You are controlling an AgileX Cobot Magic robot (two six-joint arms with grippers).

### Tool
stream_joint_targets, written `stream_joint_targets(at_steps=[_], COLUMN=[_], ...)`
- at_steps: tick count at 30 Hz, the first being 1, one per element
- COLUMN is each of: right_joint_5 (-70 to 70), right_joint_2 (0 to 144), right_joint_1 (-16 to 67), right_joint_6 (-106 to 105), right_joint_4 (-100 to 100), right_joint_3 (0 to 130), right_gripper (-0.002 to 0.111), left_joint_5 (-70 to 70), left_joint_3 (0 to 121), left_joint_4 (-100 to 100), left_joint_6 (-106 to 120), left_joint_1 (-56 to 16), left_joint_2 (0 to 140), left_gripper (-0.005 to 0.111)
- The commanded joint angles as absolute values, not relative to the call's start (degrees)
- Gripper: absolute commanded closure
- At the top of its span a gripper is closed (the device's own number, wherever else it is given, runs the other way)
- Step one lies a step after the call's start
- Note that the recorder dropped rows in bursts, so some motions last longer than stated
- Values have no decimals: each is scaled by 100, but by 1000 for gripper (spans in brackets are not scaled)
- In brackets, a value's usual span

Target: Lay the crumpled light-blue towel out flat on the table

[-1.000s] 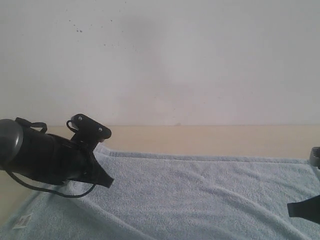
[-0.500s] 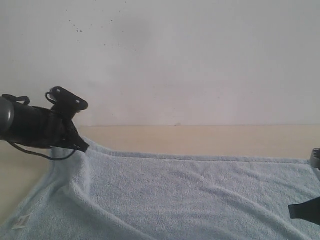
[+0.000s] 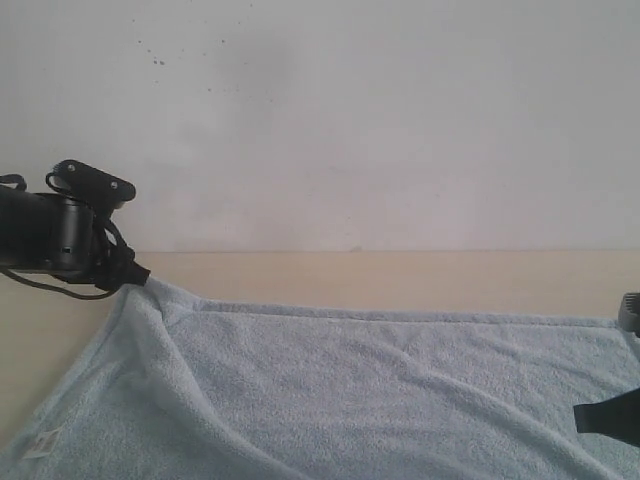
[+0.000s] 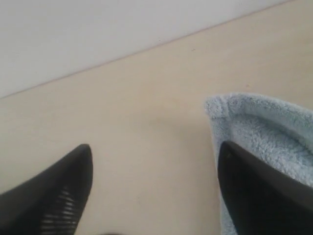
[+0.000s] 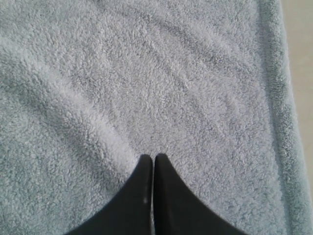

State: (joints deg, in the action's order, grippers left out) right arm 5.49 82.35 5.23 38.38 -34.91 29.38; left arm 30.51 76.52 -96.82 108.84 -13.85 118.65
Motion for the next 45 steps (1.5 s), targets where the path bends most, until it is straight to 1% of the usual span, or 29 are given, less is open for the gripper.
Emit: stream_joint_targets(at_steps=[1, 9, 12, 14, 17, 19, 23, 27, 30, 32, 34, 37, 41, 45], right_joint_5=[536, 508, 404, 369, 369, 369, 401, 417, 375, 398, 409, 395, 328, 318], right_joint_2=[8179, 8179, 8179, 8179, 8179, 8179, 8179, 8179, 8179, 8179, 8179, 8179, 8179, 8179], right_joint_1=[516, 516, 516, 516, 516, 516, 516, 543, 972, 1320, 1434, 1434, 1434, 1434], right_joint_6=[3849, 3849, 3860, 3861, 3861, 3861, 3869, 3873, 3775, 3511, 3373, 3373, 3395, 3404], right_joint_4=[-3484, -3484, -3484, -3395, -3320, -3263, -3069, -2961, -2906, -2906, -2906, -2906, -2906, -2906], right_joint_3=[2935, 2935, 2935, 2935, 2935, 2935, 2935, 2887, 2735, 2713, 2713, 2713, 2713, 2713], right_gripper=[108, 108, 108, 108, 108, 108, 108, 108, 108, 108, 108, 108, 108, 108], left_joint_5=[3063, 3519, 3466, 3380, 3323, 3334, 3422, 3422, 3402, 3166, 2987, 2876, 2115, 2131], left_joint_3=[7692, 7513, 7154, 6784, 6146, 5714, 4939, 4204, 3537, 3399, 3250, 3023, 2874, 2874], left_joint_4=[-9995, -9995, -9995, -9995, -9995, -9995, -9995, -9995, -9995, -9995, -9995, -9995, -9995, -9768], left_joint_6=[11308, 11284, 11284, 11284, 11149, 10861, 10448, 10215, 9917, 9801, 9696, 9273, 9260, 9191], left_joint_1=[-1381, -1445, -1600, -1746, -1996, -2160, -2369, -2384, -2384, -2384, -2384, -2384, -2384, -2384], left_joint_2=[11784, 11273, 10899, 10628, 10272, 10052, 9690, 9500, 9344, 9292, 9292, 9292, 9292, 9343], left_gripper=[40, 42, 48, 60, 89, 102, 102, 102, 102, 102, 102, 102, 102, 102])
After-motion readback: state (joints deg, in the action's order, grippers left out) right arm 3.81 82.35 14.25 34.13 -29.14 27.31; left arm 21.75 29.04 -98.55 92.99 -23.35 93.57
